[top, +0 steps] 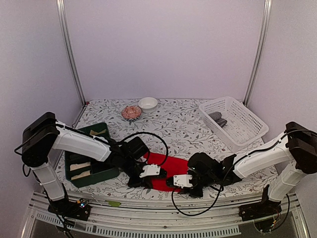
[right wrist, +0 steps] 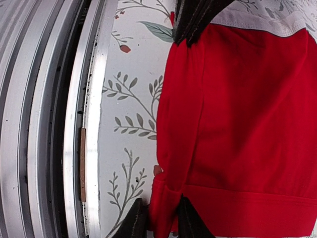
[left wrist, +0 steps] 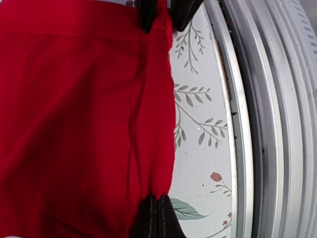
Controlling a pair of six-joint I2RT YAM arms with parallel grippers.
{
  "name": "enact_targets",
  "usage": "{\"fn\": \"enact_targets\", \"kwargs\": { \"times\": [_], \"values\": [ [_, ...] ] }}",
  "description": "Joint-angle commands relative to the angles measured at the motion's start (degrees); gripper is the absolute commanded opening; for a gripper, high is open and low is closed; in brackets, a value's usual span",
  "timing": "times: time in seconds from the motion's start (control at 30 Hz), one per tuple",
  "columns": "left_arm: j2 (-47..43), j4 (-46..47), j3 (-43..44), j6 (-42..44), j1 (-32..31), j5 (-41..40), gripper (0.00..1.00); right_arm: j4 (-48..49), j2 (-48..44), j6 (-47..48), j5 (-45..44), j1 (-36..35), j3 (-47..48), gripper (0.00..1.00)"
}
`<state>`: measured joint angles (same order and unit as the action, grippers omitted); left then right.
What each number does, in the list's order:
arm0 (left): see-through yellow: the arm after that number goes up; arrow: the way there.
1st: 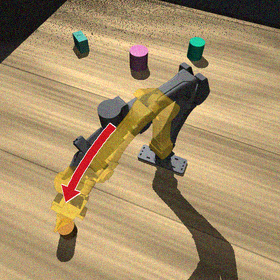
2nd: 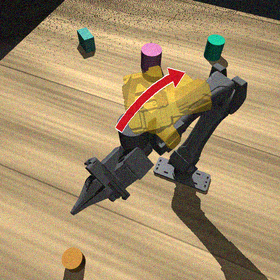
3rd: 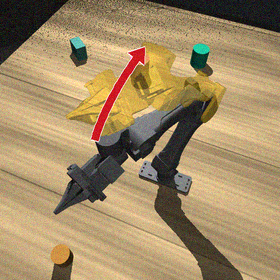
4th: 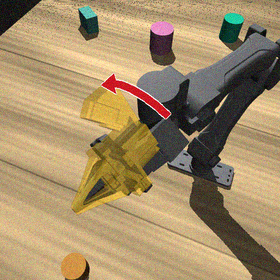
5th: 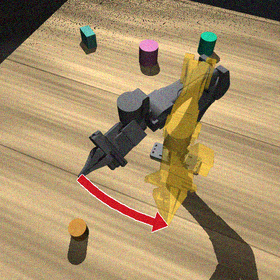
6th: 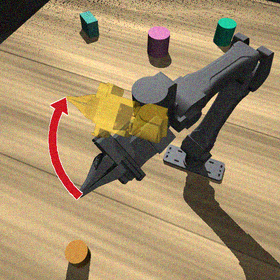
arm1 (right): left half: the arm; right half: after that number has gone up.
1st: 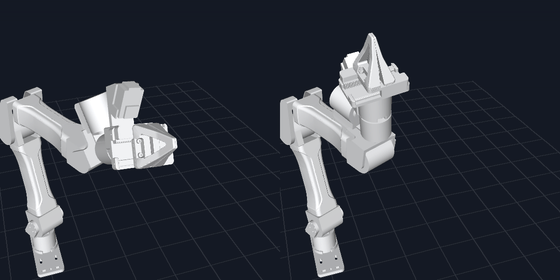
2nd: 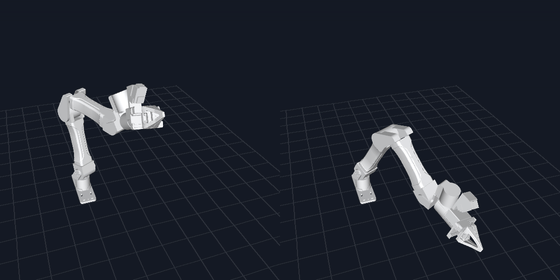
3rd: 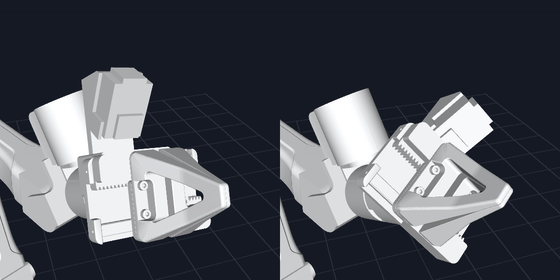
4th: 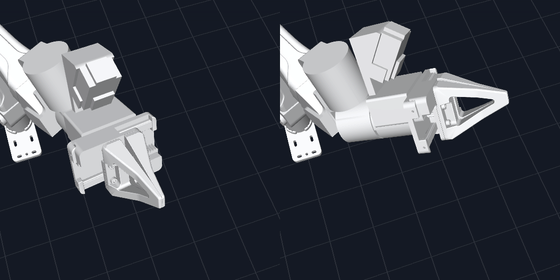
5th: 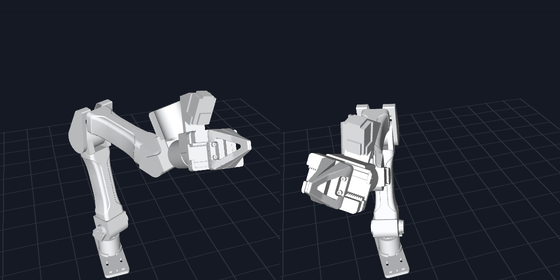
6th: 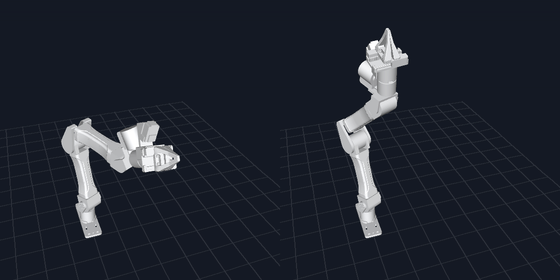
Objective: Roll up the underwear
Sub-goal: Pick up the underwear from the center of the board.
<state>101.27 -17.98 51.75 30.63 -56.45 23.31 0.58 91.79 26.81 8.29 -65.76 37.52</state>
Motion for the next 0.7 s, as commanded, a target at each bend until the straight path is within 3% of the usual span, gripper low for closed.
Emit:
{"fn": "enact_targets", "kwargs": {
  "times": [0.0,0.17,0.67],
  "values": [
    [1.41,-3.18,-2.47,-0.02,0.31,-2.37,0.01,-1.82,2.47,-0.37,-3.23,-0.71,0.34,0.16],
    [-3.47,-2.24,-5.46,0.81,0.37,-4.58,0.14,-2.62,1.6,-1.29,-4.0,-0.72,-0.23,0.0],
    [-6.78,0.04,-10.33,3.44,0.34,-11.37,0.3,-3.31,0.79,-2.49,-4.34,-0.71,-0.99,0.0]
  ]
}}
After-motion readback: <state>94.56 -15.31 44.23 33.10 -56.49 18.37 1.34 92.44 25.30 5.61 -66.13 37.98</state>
